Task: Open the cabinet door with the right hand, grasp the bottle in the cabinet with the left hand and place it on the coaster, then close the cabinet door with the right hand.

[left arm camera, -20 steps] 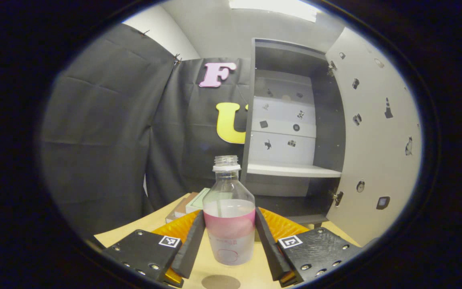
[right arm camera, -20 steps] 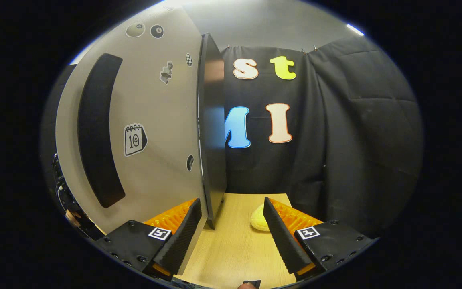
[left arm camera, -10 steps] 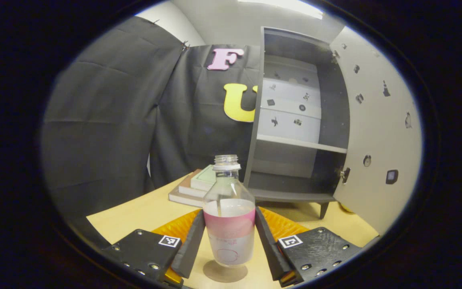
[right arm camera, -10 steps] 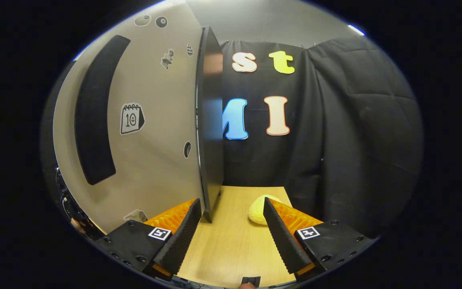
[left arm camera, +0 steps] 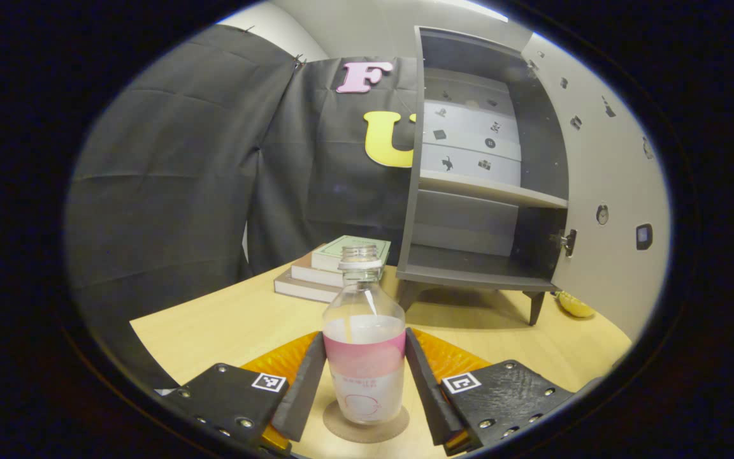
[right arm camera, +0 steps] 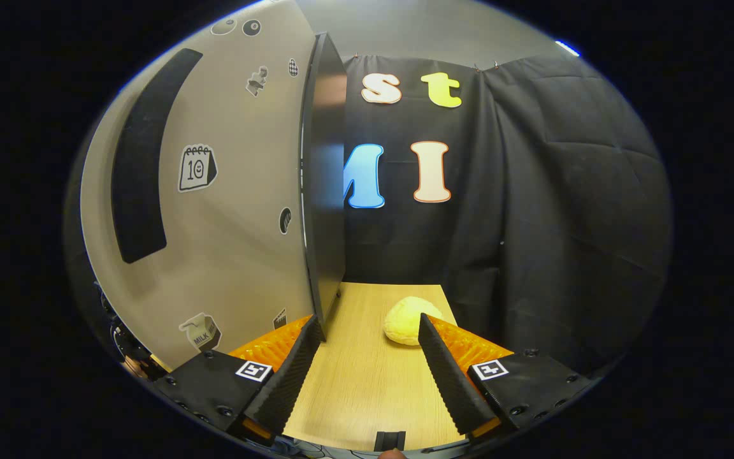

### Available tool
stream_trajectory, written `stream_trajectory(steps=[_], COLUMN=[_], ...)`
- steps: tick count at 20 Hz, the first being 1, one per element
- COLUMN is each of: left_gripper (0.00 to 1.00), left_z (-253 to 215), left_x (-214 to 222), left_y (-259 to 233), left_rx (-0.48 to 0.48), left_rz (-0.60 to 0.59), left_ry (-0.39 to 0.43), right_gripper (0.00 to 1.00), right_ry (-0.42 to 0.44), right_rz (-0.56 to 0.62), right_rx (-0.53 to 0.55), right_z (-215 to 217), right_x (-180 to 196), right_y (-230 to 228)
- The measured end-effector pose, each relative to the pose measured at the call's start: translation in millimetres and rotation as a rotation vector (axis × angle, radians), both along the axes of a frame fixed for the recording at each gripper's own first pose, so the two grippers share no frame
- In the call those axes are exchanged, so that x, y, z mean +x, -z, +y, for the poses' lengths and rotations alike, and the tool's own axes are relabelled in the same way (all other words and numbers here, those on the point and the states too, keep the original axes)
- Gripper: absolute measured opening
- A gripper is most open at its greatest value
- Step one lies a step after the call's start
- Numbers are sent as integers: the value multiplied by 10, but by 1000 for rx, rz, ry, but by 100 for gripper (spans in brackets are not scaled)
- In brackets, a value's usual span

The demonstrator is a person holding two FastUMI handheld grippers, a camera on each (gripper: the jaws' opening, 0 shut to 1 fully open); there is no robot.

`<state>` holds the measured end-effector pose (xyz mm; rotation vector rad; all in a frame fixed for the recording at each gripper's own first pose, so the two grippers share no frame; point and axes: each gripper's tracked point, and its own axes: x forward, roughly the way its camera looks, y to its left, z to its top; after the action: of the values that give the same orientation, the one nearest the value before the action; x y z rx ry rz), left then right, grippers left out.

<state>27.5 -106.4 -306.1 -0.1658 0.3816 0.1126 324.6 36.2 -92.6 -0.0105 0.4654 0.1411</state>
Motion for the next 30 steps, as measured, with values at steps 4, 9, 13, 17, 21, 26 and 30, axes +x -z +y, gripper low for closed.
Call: stream_trajectory(steps=[4, 9, 13, 17, 21, 26, 30], left_gripper=[74, 71, 76, 75, 77, 77, 77], left_z=[-32, -63, -72, -70, -104, -118, -82], left_x=[-102, -212, -252, -301, -355, -379, -360], left_y=[136, 141, 138, 76, -33, -352, -815], left_rx=[35, 55, 81, 90, 100, 128, 147], left_rz=[17, 17, 44, 57, 65, 42, 2], left_ry=[-4, -1, 4, 0, 10, 15, 4], right_gripper=[98, 98, 98, 93, 98, 98, 93], right_ry=[-5, -32, -52, -52, -51, -69, -78], right_rz=[0, 5, 4, -3, -12, -22, -43], right_rx=[-4, -8, -10, 2, 26, 53, 75], right_z=[3, 86, 131, 112, 102, 130, 91], right_x=[-5, -4, -10, -8, -3, 1, 24], right_y=[-23, -2, 7, -22, -61, -82, -160])
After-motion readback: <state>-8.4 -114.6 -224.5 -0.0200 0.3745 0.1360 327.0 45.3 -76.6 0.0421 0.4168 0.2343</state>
